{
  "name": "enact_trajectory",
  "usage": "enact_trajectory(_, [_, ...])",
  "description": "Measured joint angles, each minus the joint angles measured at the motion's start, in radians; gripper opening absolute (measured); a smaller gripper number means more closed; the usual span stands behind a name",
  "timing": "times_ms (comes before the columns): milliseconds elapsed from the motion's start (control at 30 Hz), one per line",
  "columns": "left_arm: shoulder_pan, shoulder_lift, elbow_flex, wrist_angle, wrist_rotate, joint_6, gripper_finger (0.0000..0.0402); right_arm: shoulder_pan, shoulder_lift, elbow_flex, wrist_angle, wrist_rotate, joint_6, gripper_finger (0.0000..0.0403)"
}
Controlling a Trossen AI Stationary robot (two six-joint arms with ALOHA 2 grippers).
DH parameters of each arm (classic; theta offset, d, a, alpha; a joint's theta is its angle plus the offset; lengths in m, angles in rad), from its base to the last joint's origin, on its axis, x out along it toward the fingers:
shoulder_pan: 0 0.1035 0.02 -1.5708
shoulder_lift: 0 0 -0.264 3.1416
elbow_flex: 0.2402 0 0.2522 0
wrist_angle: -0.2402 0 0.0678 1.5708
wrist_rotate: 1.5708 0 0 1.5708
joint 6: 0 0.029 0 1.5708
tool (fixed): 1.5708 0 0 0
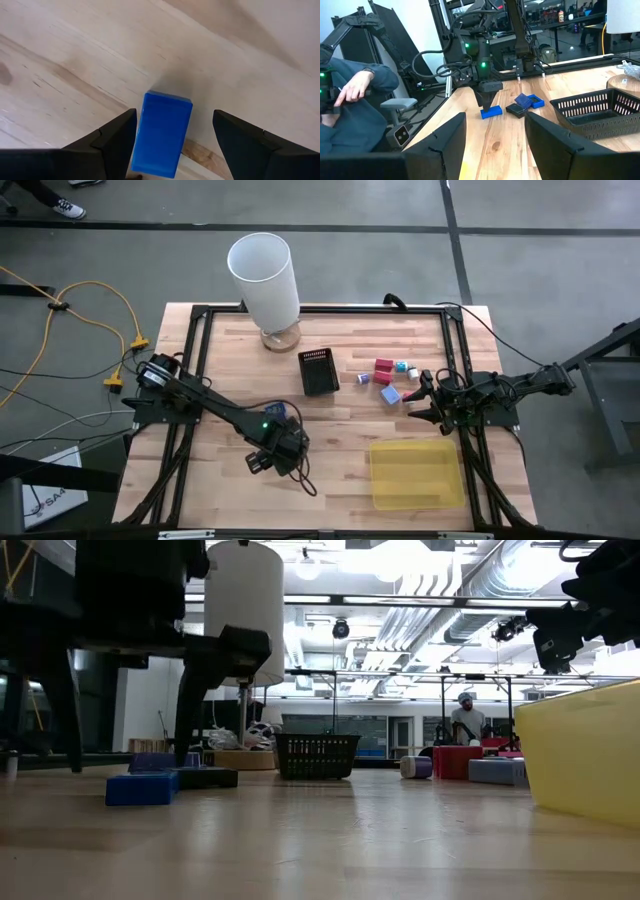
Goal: Pick & Place Office items
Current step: Put the bottom blue digital timer into the black bin
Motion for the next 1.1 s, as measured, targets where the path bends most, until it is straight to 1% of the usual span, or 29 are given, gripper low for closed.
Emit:
enact_trajectory(100, [0.0,0.001,-0.013,0.01,-0.001,0.009,0.0252,0.0,0.0,0.0,0.0,0.0,0.0,0.019])
enact_trajectory(267, [0.003,0.001,-0.015,0.01,-0.001,0.069,0.0252,0.0,0.0,0.0,0.0,0.0,0.0,0.019])
enact_trajectory(567, [0.059,0.001,-0.016,0.01,0.032,0.128,0.0252,0.0,0.0,0.0,0.0,0.0,0.0,0.019])
enact_trajectory(700, [0.069,0.001,-0.016,0.01,0.034,0.127,0.0252,0.0,0.0,0.0,0.0,0.0,0.0,0.019])
enact_trajectory(1100, [0.043,0.001,-0.031,0.016,0.026,0.123,0.0252,0.0,0.0,0.0,0.0,0.0,0.0,0.019])
